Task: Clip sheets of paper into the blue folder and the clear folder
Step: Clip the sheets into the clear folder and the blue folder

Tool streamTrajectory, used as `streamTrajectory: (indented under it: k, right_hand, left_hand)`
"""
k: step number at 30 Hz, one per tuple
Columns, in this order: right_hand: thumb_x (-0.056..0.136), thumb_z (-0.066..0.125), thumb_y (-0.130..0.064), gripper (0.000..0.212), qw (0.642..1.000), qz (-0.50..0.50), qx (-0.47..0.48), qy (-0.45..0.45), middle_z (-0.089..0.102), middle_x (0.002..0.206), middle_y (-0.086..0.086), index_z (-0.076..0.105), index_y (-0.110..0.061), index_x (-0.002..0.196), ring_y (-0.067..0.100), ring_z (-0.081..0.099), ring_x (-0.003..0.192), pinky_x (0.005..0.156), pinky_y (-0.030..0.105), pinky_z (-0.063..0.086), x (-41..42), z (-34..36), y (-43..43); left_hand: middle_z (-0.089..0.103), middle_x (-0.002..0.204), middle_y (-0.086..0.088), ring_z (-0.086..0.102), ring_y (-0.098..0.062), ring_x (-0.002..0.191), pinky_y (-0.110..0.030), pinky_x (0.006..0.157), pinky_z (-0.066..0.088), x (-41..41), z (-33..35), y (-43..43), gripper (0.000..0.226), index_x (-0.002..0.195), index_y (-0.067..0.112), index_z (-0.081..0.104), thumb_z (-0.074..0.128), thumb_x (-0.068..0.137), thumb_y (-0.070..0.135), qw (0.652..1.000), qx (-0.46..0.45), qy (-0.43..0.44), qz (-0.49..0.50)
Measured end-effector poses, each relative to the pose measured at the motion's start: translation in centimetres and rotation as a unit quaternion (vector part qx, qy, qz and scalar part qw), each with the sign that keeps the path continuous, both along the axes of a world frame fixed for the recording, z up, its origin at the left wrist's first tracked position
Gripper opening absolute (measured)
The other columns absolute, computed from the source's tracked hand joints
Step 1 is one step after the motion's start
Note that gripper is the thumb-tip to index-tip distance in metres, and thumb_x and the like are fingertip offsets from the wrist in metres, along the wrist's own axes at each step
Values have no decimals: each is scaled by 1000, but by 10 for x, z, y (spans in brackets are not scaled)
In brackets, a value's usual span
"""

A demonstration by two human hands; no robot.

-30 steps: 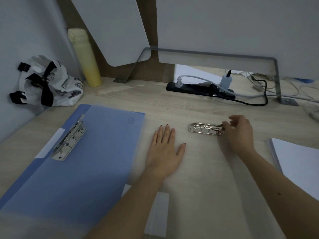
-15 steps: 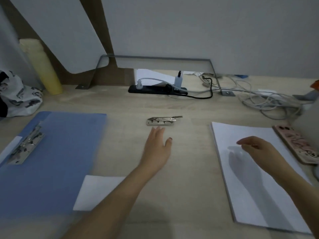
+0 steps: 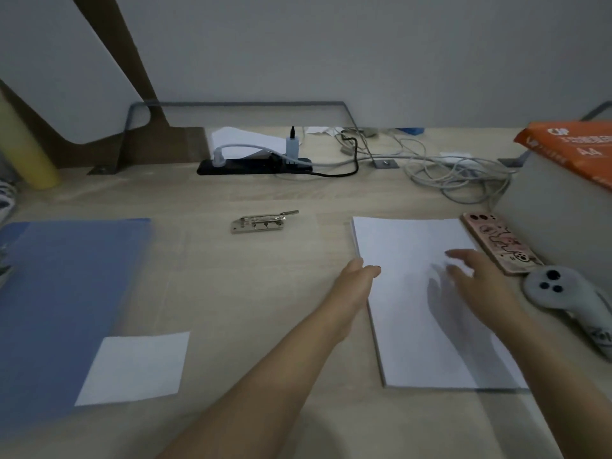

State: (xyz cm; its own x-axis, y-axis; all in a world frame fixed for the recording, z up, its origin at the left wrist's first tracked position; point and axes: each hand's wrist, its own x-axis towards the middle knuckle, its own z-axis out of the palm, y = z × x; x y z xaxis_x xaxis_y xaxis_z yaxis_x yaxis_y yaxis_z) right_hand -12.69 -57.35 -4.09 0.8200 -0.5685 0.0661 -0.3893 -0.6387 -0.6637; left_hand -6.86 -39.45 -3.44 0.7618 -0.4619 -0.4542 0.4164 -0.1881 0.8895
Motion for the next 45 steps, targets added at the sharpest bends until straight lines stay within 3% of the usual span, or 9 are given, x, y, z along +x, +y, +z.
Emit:
streamTrajectory:
  k: [3, 14, 22, 25, 29, 32, 36, 40, 45]
  right_hand:
    - [93, 47, -13, 37, 994, -74, 76, -5, 47, 136, 17, 49, -7, 129, 32, 44, 125, 101, 42, 36, -5, -2, -27]
    - [93, 46, -7, 39, 983, -55, 172, -38, 49, 138, 9, 50, -9, 131, 14, 44, 116, 91, 26, 30, -8, -10, -51]
    - [90, 48, -10, 39, 993, -60, 103, -20, 55, 129, 10, 50, -7, 129, 21, 50, 108, 89, 32, 36, -8, -7, -49]
    - [88, 51, -12, 37, 999, -20, -12, -29, 54, 130, 17, 54, -6, 125, 30, 51, 119, 97, 35, 38, -6, 3, -28]
    - [94, 48, -17, 31, 991, 126, 29, 33, 53, 128, 6, 56, -15, 123, 21, 53, 116, 86, 23, 35, -2, 10, 25]
    - [95, 44, -26, 33, 980, 167, -7, 109, 53, 131, 3, 55, -18, 125, 18, 53, 115, 86, 23, 36, 1, 5, 44]
    - [92, 45, -41, 38, 982, 134, -75, 112, 56, 126, 2, 57, -19, 121, 18, 57, 107, 80, 24, 38, 5, 3, 51]
    - [81, 48, -62, 52, 987, 107, -64, 101, 58, 115, -2, 57, -23, 113, 16, 58, 100, 73, 27, 42, 5, 4, 58]
    - [82, 52, -55, 34, 994, 81, 22, 74, 64, 105, -6, 59, -27, 98, 12, 59, 93, 70, 28, 42, 2, 2, 52]
  left_hand:
    - [50, 140, 1, 47, -18, 128, -36, 110, 35, 3, -2, -4, 51, 136, 15, 43, 47, 87, 27, 1000, -8, 2, 23]
    - [26, 155, 10, 29, -15, 141, -39, 116, 23, -2, -6, -15, 60, 148, 25, 21, 44, 93, 30, 999, -6, 4, 33]
    - [50, 140, 5, 48, -16, 126, -41, 110, 35, 0, -10, -17, 66, 136, 21, 43, 48, 72, 37, 999, 3, -5, 45]
    - [59, 111, 1, 56, -18, 101, -39, 105, 41, 8, -7, -14, 41, 118, 10, 53, 49, 81, 27, 997, 9, 25, 74]
    - [57, 80, 2, 56, -11, 77, -28, 80, 47, 18, 1, -8, 13, 82, 13, 52, 44, 91, 12, 994, -3, 77, 77]
    - [54, 81, 2, 54, -13, 88, -28, 85, 45, 21, 11, -7, 7, 95, 9, 49, 45, 92, 14, 994, 18, 87, 64]
    - [51, 75, 1, 50, -10, 68, -24, 70, 48, 24, 17, -8, 12, 79, 11, 51, 46, 90, 13, 995, 23, 84, 42]
    - [65, 78, 1, 59, -12, 64, -32, 71, 52, 16, 16, -6, 22, 89, 11, 63, 42, 93, 20, 995, -40, 87, -3]
    - [70, 79, 7, 62, -9, 79, -32, 81, 51, -1, 9, -2, 24, 78, 20, 64, 46, 94, 22, 990, -109, 84, -27]
